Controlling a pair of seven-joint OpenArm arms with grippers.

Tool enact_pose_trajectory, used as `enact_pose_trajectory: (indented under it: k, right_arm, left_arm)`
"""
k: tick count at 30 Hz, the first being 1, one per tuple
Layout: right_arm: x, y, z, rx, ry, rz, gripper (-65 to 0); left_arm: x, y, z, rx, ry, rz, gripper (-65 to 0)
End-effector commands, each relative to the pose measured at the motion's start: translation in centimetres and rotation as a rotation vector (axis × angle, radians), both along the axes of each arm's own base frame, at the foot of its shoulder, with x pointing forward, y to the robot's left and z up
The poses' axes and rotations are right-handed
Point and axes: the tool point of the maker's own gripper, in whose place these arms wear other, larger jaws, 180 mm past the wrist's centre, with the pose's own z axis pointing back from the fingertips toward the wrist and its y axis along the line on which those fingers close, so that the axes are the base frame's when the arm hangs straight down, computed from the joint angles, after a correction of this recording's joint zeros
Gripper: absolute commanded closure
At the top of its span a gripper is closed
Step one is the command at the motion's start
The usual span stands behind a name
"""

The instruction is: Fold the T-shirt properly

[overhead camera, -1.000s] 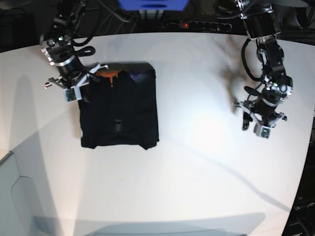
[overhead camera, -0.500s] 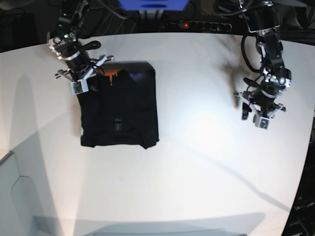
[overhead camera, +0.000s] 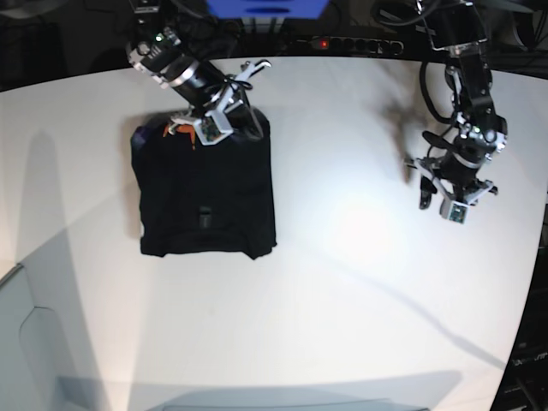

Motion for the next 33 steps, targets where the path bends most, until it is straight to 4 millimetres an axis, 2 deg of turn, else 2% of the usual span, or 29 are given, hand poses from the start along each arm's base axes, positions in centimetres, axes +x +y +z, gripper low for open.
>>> enact_pose_trajectory:
  k: [1,5,10,13,16,19,21,23,24,27,29,31,33]
  right_arm:
    - [0.2,0.7,0.5,0.019,-0.019,0.011,0.0]
    - [1.1,1.2,-1.0,-0.005,-0.004,0.034,0.0]
    - [1.2,1.6,-3.3,-0.001,0.052,0.046,0.0]
    - [1.2,1.6,-3.7,-0.004,0.063,0.051,0.0]
    - [1.2,1.2,-2.9,-0.007,0.04,0.044,0.0]
    - [1.6,0.6,0.5,0.009,-0.061,0.014,0.0]
    - [2.2,-0.7,3.0,0.015,-0.148,-0.031,0.0]
    - [2.5,-1.9,4.0,0.013,-0.187,-0.07,0.0]
    - [2.6,-2.7,3.8,0.001,-0.186,-0.09,0.0]
    - [2.7,-7.1,2.2,-0.075,-0.149,-0.19,0.0]
    - [2.4,-10.2,1.4,-0.127,-0.127,-0.26,0.0]
    - [1.0,-13.5,0.4,-0.189,-0.085,-0.333,0.0]
    - [-1.0,-16.1,-0.6,-0.242,-0.031,-0.385,0.0]
  left_arm:
    - [0.5,0.3,1.4,0.013,-0.044,-0.007,-23.4]
    - [0.0,0.4,1.2,0.016,-0.038,-0.005,-23.4]
    - [-0.9,2.3,1.9,0.005,-0.065,0.082,-23.4]
    - [-1.2,3.5,2.3,0.003,-0.08,0.127,-23.4]
    - [-2.0,4.1,2.0,0.001,-0.07,0.145,-23.4]
    - [-2.6,4.5,2.2,0.011,-0.069,0.154,-23.4]
    - [-3.2,4.6,2.4,0.021,-0.07,0.158,-23.4]
    - [-3.7,4.2,2.9,0.03,-0.077,0.152,-23.4]
    - [-4.2,4.2,3.2,0.038,-0.082,0.154,-23.4]
    - [-6.2,4.2,3.7,0.066,-0.076,0.162,-23.4]
    - [-8.2,4.2,3.2,0.076,-0.033,0.174,-23.4]
    - [-10.4,4.2,2.5,0.098,0.042,0.188,-23.4]
    - [-13.5,4.1,1.4,0.103,0.141,0.224,-23.3]
